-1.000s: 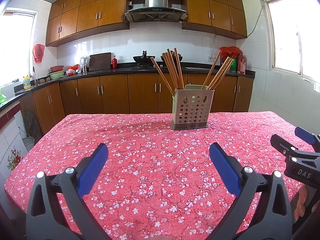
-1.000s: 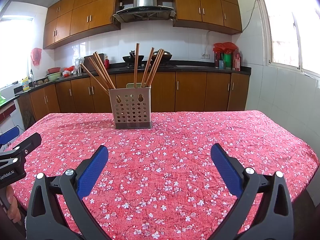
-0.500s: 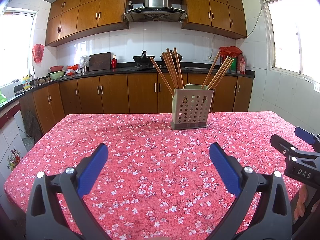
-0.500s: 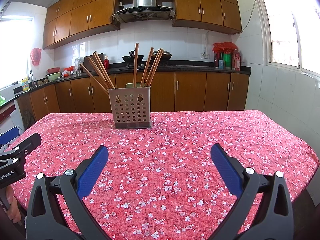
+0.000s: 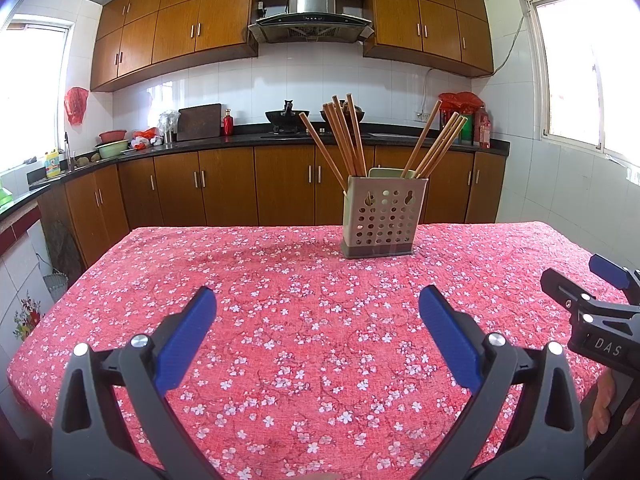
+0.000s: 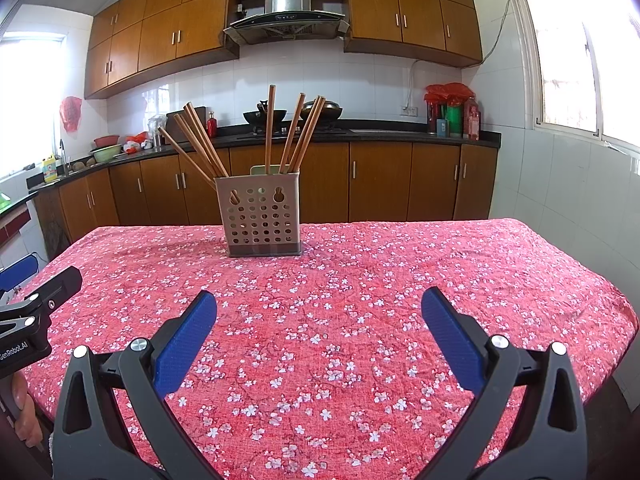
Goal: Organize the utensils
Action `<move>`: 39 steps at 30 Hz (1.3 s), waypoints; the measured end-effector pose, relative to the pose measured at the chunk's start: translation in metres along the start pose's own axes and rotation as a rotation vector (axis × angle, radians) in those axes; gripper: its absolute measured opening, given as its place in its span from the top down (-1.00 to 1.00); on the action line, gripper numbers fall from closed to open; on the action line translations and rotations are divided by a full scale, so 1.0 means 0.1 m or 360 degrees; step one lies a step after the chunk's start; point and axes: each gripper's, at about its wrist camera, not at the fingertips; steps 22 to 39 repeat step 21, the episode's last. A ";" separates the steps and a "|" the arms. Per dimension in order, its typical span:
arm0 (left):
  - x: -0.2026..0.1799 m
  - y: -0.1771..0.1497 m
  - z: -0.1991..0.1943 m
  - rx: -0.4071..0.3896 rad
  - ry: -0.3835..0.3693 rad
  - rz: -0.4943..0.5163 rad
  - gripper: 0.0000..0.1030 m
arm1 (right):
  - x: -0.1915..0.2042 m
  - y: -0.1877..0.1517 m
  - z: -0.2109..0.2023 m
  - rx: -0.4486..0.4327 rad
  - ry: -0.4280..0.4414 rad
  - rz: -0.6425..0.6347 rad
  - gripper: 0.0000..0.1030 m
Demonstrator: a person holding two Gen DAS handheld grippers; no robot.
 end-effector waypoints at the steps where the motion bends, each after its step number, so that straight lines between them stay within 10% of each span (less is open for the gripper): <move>1: 0.00 0.00 0.00 -0.0001 -0.0001 0.0000 -0.92 | 0.00 0.00 0.00 0.0000 0.0000 0.0000 -0.97; 39: -0.02 -0.03 -0.03 -0.0001 -0.0006 0.0004 -0.92 | 0.00 -0.02 0.00 0.0003 -0.0007 0.0010 -0.97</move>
Point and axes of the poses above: each gripper's, at about its wrist camera, not at the fingertips, and z roughly the way its jaws point, x to its left, y to its top, and after that the axes turned 8 degrees about y, right-handed
